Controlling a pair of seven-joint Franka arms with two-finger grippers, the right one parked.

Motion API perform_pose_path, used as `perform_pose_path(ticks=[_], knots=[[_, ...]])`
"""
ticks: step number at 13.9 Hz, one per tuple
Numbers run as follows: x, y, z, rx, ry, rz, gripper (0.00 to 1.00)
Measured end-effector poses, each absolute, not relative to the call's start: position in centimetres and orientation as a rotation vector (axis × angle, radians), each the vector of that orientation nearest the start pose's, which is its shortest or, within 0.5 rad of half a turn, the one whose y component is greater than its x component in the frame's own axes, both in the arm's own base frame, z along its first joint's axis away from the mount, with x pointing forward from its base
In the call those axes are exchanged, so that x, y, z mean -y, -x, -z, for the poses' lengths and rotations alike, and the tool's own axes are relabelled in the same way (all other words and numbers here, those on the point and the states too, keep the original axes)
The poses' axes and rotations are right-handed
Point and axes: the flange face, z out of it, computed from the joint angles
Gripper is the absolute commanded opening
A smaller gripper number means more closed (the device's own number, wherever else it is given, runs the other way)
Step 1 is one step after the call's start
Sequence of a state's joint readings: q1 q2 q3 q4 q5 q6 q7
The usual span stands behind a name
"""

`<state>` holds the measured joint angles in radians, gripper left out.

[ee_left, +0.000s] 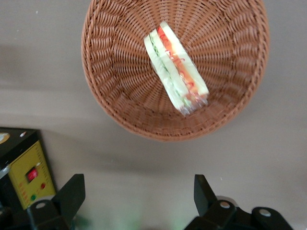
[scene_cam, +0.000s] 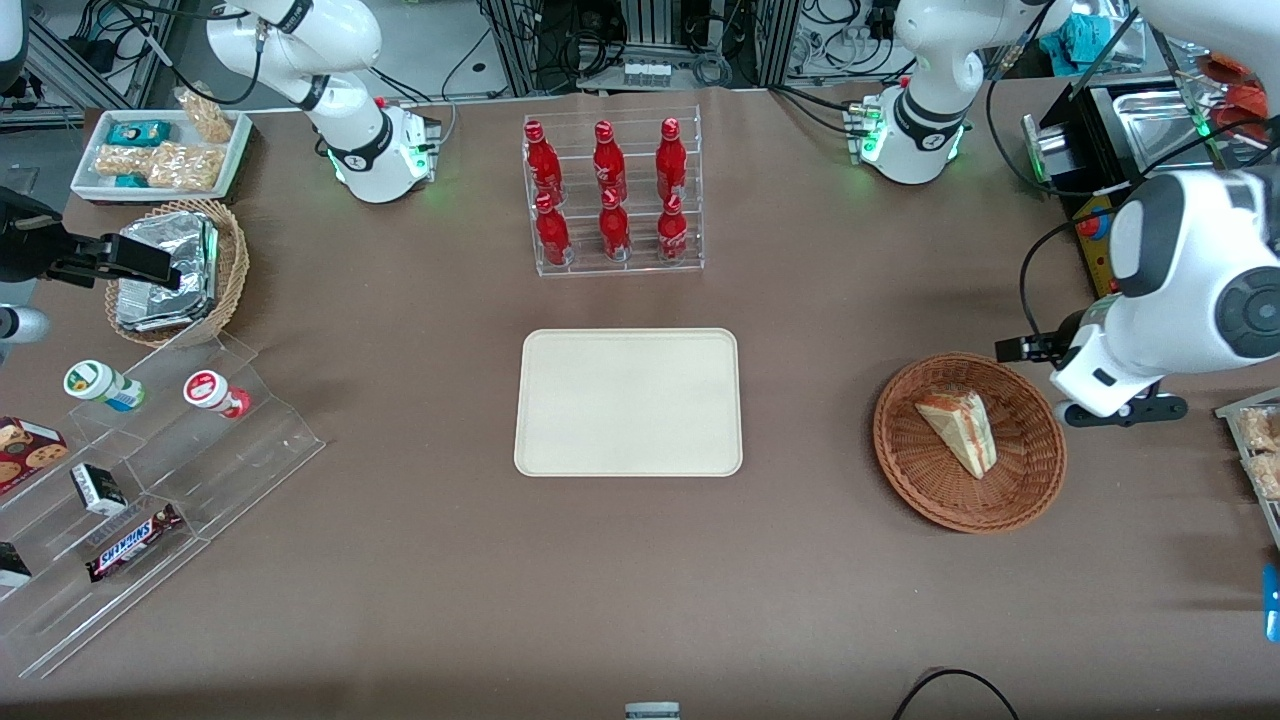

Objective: Place sandwich from basket to tray
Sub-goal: 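Move the left gripper over the wrapped sandwich in the wicker basket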

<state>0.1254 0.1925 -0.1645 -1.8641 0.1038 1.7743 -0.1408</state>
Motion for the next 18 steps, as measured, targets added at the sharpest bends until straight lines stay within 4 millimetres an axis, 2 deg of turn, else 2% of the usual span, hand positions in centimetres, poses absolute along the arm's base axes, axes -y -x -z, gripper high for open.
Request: perform_pose_path(ticks=[2, 5, 9, 14, 18], knots=[[0.2, -56.7, -37.1, 0.127, 3.030, -0.358, 1.00], [0.0, -55.6, -34.9, 0.248, 3.030, -0.275, 1.00], [1.1, -55.0, -33.7, 0.490, 3.006, -0.183, 1.00], [1.6, -53.9, -30.7, 0.521, 3.025, -0.103, 1.00], [1.7, -54.0, -30.7, 0.543, 3.023, -0.093, 1.00]])
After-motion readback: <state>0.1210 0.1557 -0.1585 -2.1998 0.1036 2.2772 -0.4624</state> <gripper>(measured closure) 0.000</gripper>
